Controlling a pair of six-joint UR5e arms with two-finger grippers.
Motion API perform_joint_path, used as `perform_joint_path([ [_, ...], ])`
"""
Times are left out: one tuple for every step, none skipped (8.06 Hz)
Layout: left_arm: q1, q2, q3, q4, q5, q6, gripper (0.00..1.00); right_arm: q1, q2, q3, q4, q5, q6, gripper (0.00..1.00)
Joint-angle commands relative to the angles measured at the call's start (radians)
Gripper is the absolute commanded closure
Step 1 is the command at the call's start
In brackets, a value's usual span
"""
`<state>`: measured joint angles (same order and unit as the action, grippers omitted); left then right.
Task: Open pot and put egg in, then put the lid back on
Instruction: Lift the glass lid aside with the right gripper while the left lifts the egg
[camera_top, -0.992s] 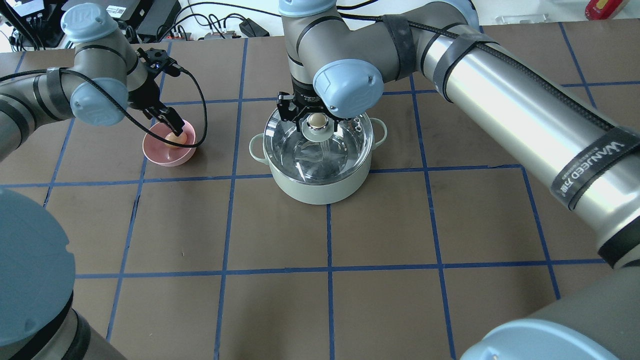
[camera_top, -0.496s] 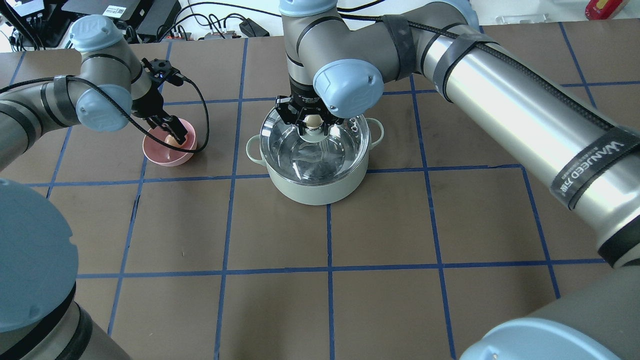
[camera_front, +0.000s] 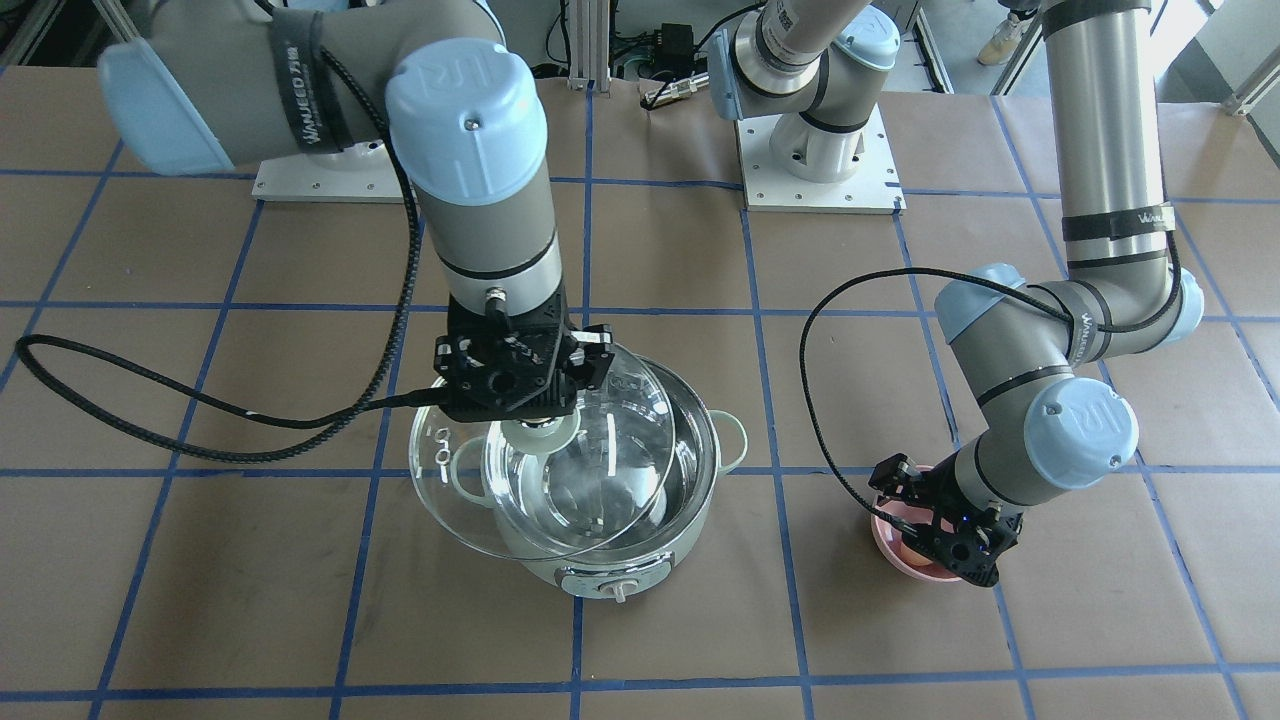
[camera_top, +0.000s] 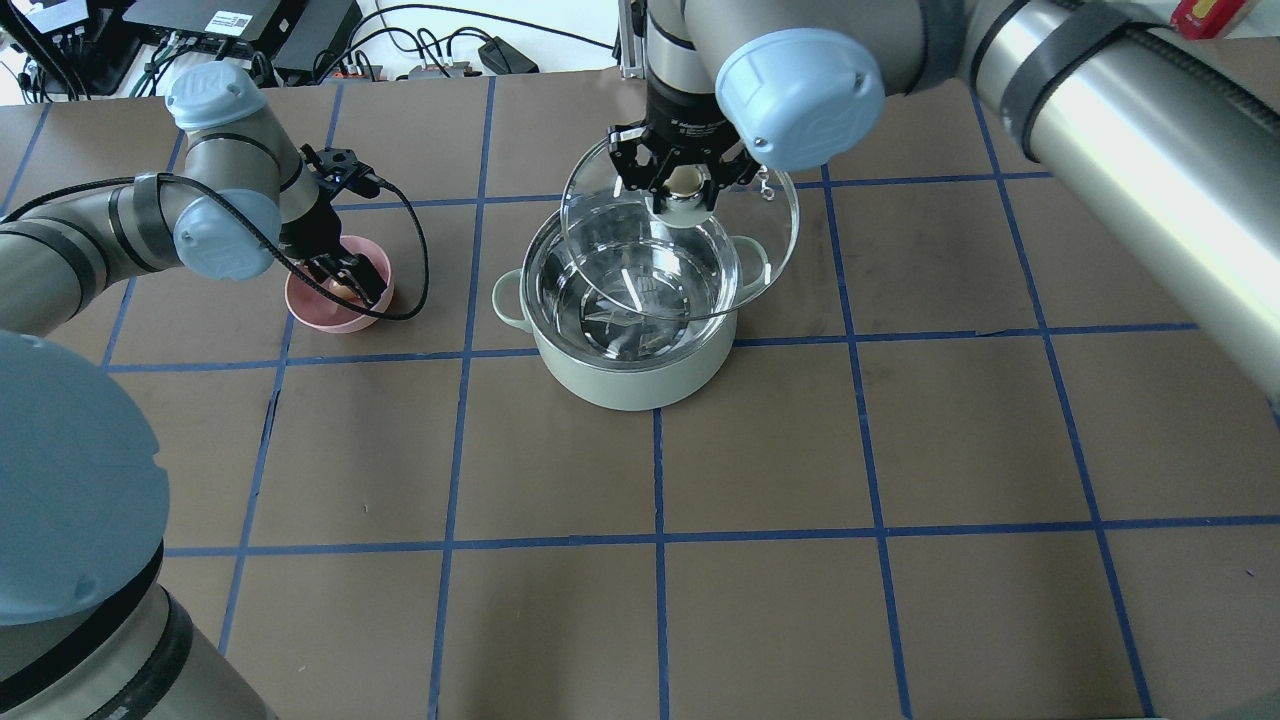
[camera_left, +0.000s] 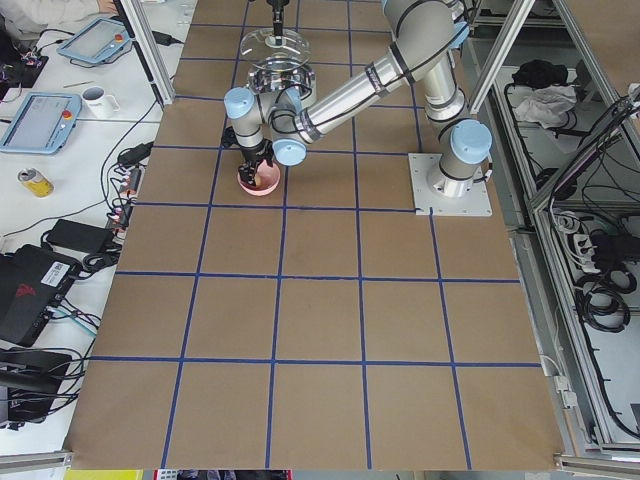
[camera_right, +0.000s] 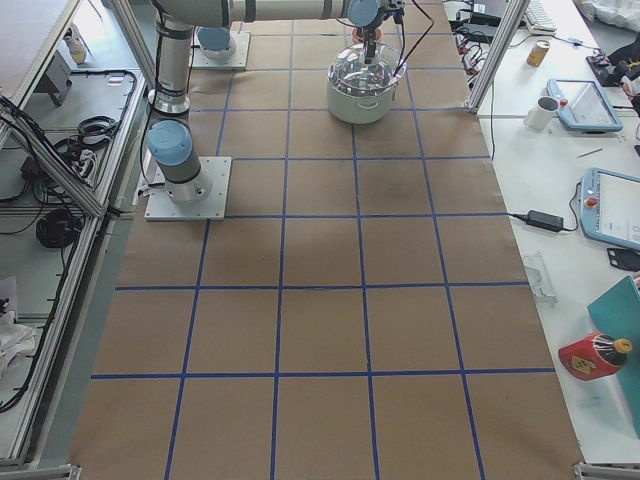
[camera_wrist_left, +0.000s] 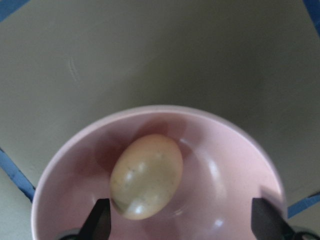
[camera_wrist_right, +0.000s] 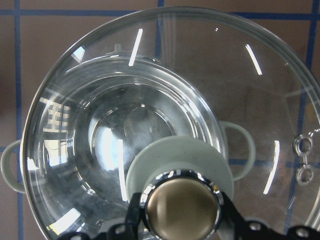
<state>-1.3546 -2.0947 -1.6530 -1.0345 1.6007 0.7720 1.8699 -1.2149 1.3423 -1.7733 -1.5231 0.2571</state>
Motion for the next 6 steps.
perform_joint_path([
  [0.000, -0.011, -0.004, 0.002, 0.001, 0.003, 0.07, -0.145, -0.090, 0.000, 0.098, -0.012, -0.192, 1.00],
  [0.000, -0.013, -0.007, 0.002, 0.007, 0.007, 0.12, -0.202, -0.101, 0.001, 0.113, -0.012, -0.241, 1.00],
  [-0.001, -0.011, -0.007, 0.002, 0.005, 0.007, 0.13, -0.259, -0.112, 0.004, 0.136, -0.012, -0.280, 1.00],
  [0.000, -0.011, -0.007, 0.002, 0.007, 0.007, 0.28, -0.312, -0.132, 0.008, 0.173, -0.015, -0.370, 1.00],
  [0.000, -0.011, -0.007, 0.002, 0.002, 0.003, 0.48, -0.368, -0.144, 0.009, 0.208, -0.022, -0.445, 1.00],
  [0.000, -0.011, -0.007, 0.002, 0.001, 0.004, 0.69, -0.417, -0.147, 0.009, 0.216, -0.041, -0.516, 1.00],
])
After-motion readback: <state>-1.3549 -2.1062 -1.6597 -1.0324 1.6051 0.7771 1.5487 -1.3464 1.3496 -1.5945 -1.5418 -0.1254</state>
